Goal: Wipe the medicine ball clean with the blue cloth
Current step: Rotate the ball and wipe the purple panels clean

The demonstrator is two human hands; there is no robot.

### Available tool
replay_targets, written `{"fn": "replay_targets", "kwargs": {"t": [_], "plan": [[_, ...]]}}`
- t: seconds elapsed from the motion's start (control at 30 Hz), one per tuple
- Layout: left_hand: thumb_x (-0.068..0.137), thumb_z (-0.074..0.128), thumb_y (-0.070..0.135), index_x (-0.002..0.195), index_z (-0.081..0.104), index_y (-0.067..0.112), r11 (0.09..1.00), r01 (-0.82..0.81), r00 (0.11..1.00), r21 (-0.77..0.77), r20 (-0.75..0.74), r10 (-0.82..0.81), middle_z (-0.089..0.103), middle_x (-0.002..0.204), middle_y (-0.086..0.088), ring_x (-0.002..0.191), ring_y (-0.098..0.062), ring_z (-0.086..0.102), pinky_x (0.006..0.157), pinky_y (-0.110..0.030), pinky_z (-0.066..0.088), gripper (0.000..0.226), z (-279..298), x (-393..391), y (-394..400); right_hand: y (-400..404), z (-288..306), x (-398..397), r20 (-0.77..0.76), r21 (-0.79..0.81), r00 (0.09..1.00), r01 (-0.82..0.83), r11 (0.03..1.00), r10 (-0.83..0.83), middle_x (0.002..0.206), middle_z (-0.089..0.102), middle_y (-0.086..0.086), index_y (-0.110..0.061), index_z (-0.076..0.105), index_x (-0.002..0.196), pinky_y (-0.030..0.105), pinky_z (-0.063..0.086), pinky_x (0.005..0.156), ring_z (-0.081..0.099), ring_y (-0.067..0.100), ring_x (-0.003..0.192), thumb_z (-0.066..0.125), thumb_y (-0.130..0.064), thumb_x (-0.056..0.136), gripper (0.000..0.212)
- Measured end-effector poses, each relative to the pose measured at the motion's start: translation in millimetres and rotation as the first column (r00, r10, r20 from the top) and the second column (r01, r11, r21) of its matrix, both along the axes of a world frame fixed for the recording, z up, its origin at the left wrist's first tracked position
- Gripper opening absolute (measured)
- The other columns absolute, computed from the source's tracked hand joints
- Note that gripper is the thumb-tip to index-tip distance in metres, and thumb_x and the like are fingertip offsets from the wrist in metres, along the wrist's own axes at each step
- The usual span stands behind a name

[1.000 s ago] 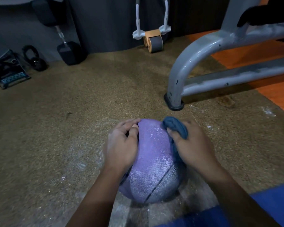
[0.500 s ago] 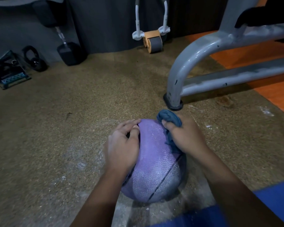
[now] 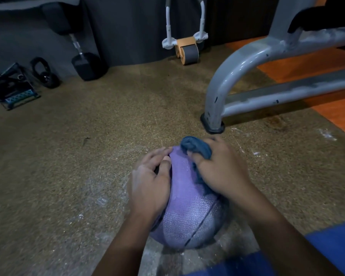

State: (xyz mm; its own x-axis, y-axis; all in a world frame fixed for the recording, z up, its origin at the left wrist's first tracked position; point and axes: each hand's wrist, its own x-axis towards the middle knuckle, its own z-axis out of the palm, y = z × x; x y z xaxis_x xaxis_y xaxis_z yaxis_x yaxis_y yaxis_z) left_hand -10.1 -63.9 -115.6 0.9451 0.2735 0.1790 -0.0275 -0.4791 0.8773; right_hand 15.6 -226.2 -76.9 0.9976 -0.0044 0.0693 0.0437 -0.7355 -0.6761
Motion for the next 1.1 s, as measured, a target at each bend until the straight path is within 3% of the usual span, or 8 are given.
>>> {"fn": "replay_targets", "kwargs": {"t": [0.13, 0.27, 0.4, 0.63, 0.77, 0.87, 0.97, 1.1], "plan": [[0.084, 0.046, 0.047, 0.105, 0.072, 0.047, 0.999, -0.034, 0.999, 0.016, -0.023, 0.035, 0.064, 0.122, 0.027, 0.124, 0.001, 0.052, 0.110, -0.039, 0.039, 0.033, 3.9, 3.0, -4.6, -9.8, -7.3, -25.4, 0.042, -0.056, 0.999, 0.033, 0.998, -0.031, 0.123, 0.053, -0.011, -0.033, 0.064, 0.113, 0.039, 0.045, 0.091, 0.054, 0.023, 0.112, 0.054, -0.052, 0.087, 0.034], [0.084, 0.048, 0.045, 0.096, 0.069, 0.054, 1.000, -0.004, 1.000, -0.002, -0.029, 0.003, 0.065, 0.121, 0.025, 0.122, 0.005, 0.052, 0.110, -0.036, 0.039, 0.026, 7.9, 4.3, -1.4, -0.7, -3.7, -80.0, 0.246, -0.209, 0.962, -0.068, 0.976, 0.119, 0.128, 0.055, -0.007, -0.036, 0.062, 0.121, 0.041, 0.053, 0.079, 0.055, 0.026, 0.103, 0.048, -0.054, 0.074, 0.052], [0.084, 0.046, 0.048, 0.104, 0.072, 0.045, 0.999, 0.030, 1.000, -0.044, 0.004, -0.029, 0.065, 0.121, 0.024, 0.123, 0.001, 0.053, 0.109, -0.039, 0.040, 0.032, 3.3, 0.4, 2.6, 12.0, 3.2, -59.7, 0.262, -0.260, 0.951, -0.091, 0.961, 0.161, 0.127, 0.054, -0.009, -0.039, 0.062, 0.118, 0.041, 0.051, 0.079, 0.053, 0.025, 0.101, 0.044, -0.052, 0.077, 0.047], [0.085, 0.042, 0.047, 0.116, 0.070, 0.041, 0.993, -0.059, 0.997, 0.101, -0.038, 0.063, 0.062, 0.124, 0.027, 0.124, -0.003, 0.051, 0.109, -0.041, 0.038, 0.042, 10.6, 1.5, -12.1, -8.3, -11.1, 9.1, -0.013, 0.133, 0.999, 0.043, 0.990, -0.042, 0.109, 0.055, -0.012, -0.031, 0.067, 0.102, 0.040, 0.046, 0.090, 0.057, 0.022, 0.108, 0.060, -0.048, 0.087, 0.023], [0.085, 0.034, 0.052, 0.144, 0.046, 0.036, 0.975, -0.007, 0.991, 0.222, -0.131, 0.037, 0.044, 0.150, 0.016, 0.140, -0.010, 0.035, 0.116, -0.042, 0.028, 0.062, 14.2, 3.2, -13.7, -11.9, -5.2, -48.6, 0.157, -0.065, 0.987, -0.026, 0.998, 0.036, 0.124, 0.052, -0.013, -0.035, 0.064, 0.117, 0.037, 0.046, 0.089, 0.053, 0.022, 0.109, 0.054, -0.050, 0.082, 0.040], [0.085, 0.035, 0.051, 0.138, 0.055, 0.032, 0.972, 0.043, 0.992, 0.231, -0.126, -0.014, 0.053, 0.143, 0.014, 0.135, -0.010, 0.044, 0.112, -0.040, 0.034, 0.059, 14.7, -1.9, -9.8, -3.6, 0.4, -69.8, 0.268, -0.114, 0.949, -0.143, 0.983, 0.169, 0.127, 0.052, -0.014, -0.039, 0.062, 0.118, 0.033, 0.043, 0.081, 0.051, 0.020, 0.104, 0.046, -0.053, 0.075, 0.048], [0.086, 0.038, 0.047, 0.132, 0.060, 0.030, 0.978, 0.031, 0.996, 0.207, -0.084, -0.014, 0.059, 0.135, 0.016, 0.126, -0.004, 0.050, 0.109, -0.035, 0.038, 0.054, 13.7, -11.4, -8.9, 0.3, 3.1, -37.8, 0.172, -0.075, 0.971, -0.157, 0.985, 0.168, 0.123, 0.048, -0.020, -0.040, 0.061, 0.117, 0.034, 0.041, 0.085, 0.048, 0.015, 0.106, 0.047, -0.055, 0.078, 0.044], [0.088, 0.036, 0.048, 0.134, 0.059, 0.029, 0.968, 0.012, 0.997, 0.252, -0.071, 0.007, 0.056, 0.139, 0.015, 0.129, -0.006, 0.047, 0.111, -0.037, 0.034, 0.055, 14.0, -15.8, -12.0, -11.2, -7.1, 16.1, -0.116, 0.232, 0.993, 0.015, 0.973, 0.012, 0.103, 0.065, -0.011, -0.036, 0.068, 0.097, 0.043, 0.049, 0.091, 0.063, 0.021, 0.099, 0.056, -0.059, 0.071, 0.036]]}}
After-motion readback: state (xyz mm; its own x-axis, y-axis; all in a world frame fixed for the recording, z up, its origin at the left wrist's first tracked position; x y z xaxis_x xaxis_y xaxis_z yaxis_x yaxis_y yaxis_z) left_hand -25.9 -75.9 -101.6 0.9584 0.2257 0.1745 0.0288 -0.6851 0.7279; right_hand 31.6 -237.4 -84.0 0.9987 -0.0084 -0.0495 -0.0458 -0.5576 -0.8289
